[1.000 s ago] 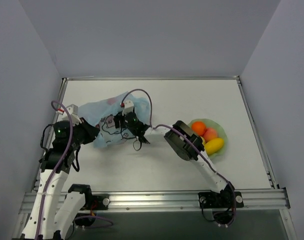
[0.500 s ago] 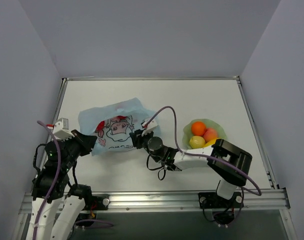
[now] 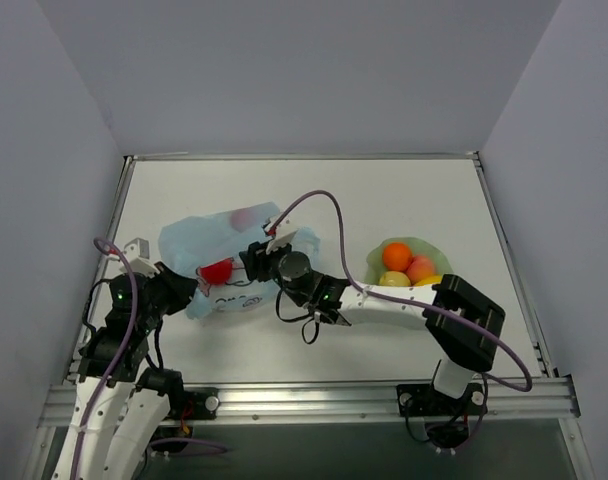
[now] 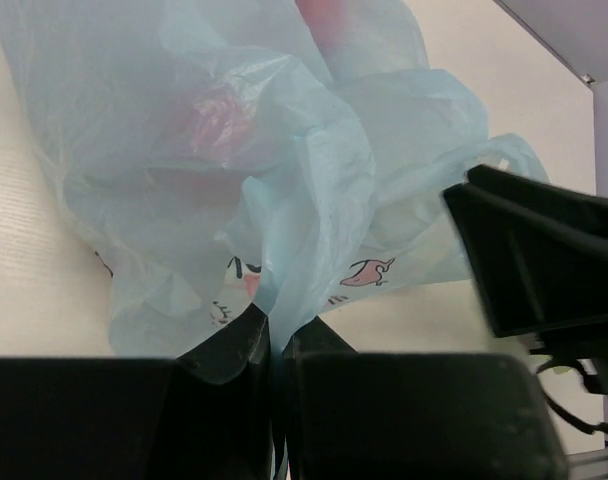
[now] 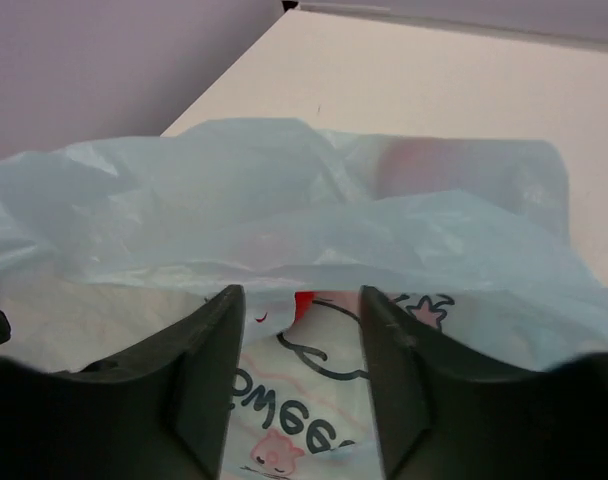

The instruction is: Take the fake fruits out of the plastic bag

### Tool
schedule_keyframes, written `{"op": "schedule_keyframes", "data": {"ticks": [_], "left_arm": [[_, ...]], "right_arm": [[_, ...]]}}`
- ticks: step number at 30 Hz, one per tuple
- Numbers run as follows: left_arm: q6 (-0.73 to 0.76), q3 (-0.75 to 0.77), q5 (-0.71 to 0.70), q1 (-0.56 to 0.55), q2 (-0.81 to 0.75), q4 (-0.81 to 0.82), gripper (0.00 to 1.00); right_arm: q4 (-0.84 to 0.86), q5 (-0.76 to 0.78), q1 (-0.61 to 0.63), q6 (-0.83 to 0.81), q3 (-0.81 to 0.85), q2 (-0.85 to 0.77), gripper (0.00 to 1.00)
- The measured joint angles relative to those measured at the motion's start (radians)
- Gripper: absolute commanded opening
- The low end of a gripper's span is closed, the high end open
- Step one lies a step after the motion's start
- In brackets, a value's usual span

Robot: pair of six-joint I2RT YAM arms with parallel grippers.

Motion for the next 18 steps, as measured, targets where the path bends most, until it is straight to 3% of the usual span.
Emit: {"op": "schedule_keyframes", "data": {"ticks": [3, 5, 8, 9, 12, 18], "left_arm": [[-0.016, -0.008, 0.01, 0.0, 0.026, 0.054, 0.02], [-0.024, -0.008, 0.014, -0.001, 0.047, 0.097, 0.02], [-0.025, 0.001, 0.01, -0.001, 0.082, 0.135, 0.02], [-0.024, 0.005, 0.009, -0.001, 0.09, 0.142, 0.02], [-0.024, 0.008, 0.006, -0.001, 0.09, 0.149, 0.02], [-0.025, -0.039, -0.017, -0.001, -0.006, 0.115, 0.02]], "right_arm": [[0.005, -0.032, 0.0, 0.003, 0.025, 0.087, 0.3], [0.002, -0.059, 0.0, 0.001, 0.025, 0.127, 0.32], [-0.014, -0.103, 0.0, -0.007, 0.039, 0.169, 0.48], [-0.013, -0.114, 0.0, -0.006, 0.058, 0.189, 0.63], [0.021, -0.137, 0.0, 0.002, 0.123, 0.265, 0.83], [0.032, -0.142, -0.002, 0.015, 0.267, 0.43, 0.96]]}}
